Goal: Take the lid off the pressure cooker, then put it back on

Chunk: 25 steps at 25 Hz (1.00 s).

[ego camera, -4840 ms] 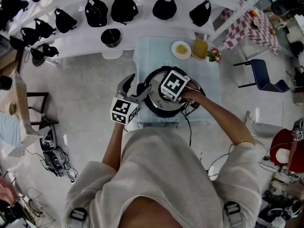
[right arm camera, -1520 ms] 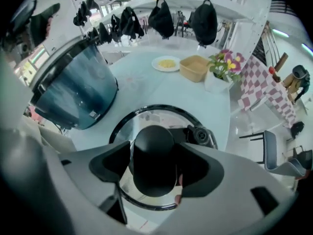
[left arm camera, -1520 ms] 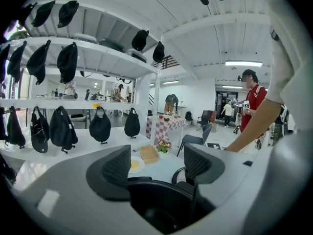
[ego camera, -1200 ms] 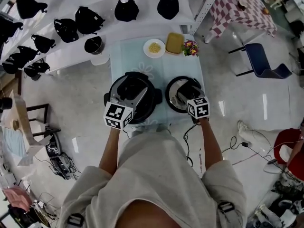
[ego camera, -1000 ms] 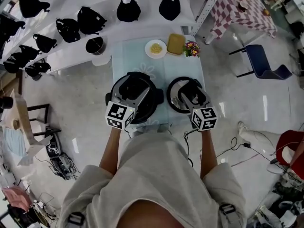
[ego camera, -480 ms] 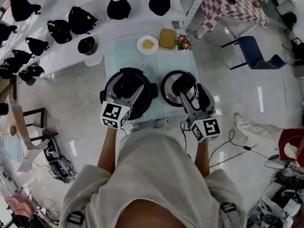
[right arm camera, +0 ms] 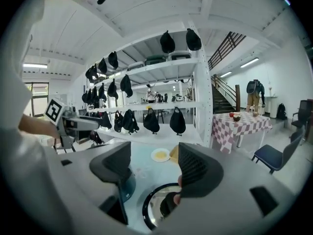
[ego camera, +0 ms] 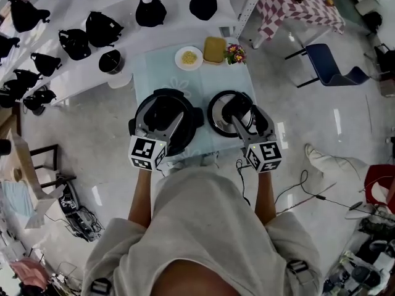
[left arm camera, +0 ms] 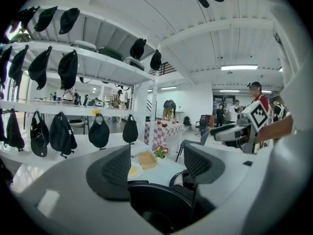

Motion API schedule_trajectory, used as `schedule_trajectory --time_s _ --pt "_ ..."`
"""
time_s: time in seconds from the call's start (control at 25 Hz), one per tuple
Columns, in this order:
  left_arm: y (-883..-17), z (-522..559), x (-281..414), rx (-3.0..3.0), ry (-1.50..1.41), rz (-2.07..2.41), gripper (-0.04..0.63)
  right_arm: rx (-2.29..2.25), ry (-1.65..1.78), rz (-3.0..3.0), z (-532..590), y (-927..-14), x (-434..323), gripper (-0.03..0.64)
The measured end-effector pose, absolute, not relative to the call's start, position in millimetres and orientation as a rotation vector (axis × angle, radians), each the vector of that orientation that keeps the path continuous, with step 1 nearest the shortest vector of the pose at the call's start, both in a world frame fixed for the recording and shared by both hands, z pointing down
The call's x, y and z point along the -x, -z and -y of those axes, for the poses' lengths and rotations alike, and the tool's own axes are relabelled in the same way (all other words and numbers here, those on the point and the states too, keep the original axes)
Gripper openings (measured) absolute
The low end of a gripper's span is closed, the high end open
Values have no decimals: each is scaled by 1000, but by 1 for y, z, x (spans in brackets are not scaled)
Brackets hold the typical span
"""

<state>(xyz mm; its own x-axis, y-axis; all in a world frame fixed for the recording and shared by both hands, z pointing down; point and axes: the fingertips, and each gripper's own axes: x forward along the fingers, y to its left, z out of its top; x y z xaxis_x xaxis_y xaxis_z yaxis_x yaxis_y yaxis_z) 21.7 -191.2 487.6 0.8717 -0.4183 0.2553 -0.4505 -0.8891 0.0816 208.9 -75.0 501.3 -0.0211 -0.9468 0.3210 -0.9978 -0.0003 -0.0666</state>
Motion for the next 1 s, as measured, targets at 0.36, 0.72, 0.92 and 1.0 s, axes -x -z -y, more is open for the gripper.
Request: schedule_trajectory --time_s 0.36,0.72,0.92,1.0 --pt "-489 184 -16 -2886 -353 698 324 -1802 -757 1917 81 -633 -235 301" --pt "-493 188 8 -2842 -386 787 324 -1520 -1021 1703 82 -740 -252 302" --pt "-494 189 22 -2815 -409 850 324 -1405 -1031 1611 86 -769 -256 302" --pt "-495 191 28 -2805 -416 869 324 -1357 -1042 1587 91 -778 -255 302"
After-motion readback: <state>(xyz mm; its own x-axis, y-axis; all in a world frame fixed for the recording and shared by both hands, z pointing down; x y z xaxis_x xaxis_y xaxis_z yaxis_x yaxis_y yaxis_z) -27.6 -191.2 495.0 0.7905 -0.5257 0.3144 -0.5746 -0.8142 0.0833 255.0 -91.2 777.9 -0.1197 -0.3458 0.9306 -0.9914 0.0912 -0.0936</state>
